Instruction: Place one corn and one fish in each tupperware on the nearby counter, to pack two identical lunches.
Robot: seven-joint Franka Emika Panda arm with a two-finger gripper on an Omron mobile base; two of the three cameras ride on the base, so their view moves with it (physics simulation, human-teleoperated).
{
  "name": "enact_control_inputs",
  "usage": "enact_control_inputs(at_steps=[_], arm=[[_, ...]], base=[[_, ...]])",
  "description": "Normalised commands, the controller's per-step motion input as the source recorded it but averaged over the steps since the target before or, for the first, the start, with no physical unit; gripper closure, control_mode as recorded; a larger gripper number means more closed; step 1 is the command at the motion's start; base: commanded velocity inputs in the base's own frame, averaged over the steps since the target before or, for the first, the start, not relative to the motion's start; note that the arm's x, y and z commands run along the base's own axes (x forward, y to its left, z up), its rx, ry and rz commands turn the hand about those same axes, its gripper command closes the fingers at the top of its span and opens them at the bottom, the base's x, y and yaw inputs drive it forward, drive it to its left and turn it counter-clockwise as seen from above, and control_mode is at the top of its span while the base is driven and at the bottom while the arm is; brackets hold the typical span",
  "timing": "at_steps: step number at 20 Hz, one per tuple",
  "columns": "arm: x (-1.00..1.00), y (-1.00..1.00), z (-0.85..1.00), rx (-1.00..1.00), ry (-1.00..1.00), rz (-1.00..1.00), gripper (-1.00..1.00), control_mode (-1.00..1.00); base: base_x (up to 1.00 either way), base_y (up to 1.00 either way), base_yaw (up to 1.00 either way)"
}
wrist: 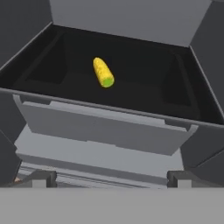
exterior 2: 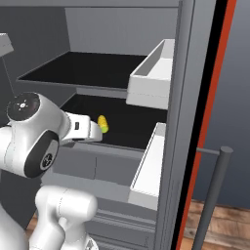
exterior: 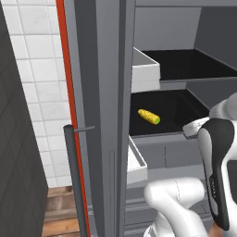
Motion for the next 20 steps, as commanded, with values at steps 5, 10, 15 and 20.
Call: enact_control_inputs(at_steps=[5, 10, 15, 20], arm=[[0.43, 0.09, -0.13, 0.05, -0.07, 0.01, -1.0, -1.0], [0.38, 0.11, -0.13, 0.0, 0.0, 0.0, -1.0, -1.0], [0.38, 0.09, -0.11, 0.0, 0.0, 0.0, -1.0, -1.0], [0.45, 0.11, -0.17, 0.0, 0.0, 0.0, -1.0, -1.0]], base=[[0.0, 0.0, 0.0], [0.0, 0.0, 0.0], [0.0, 0.0, 0.0], [0.0, 0.0, 0.0]])
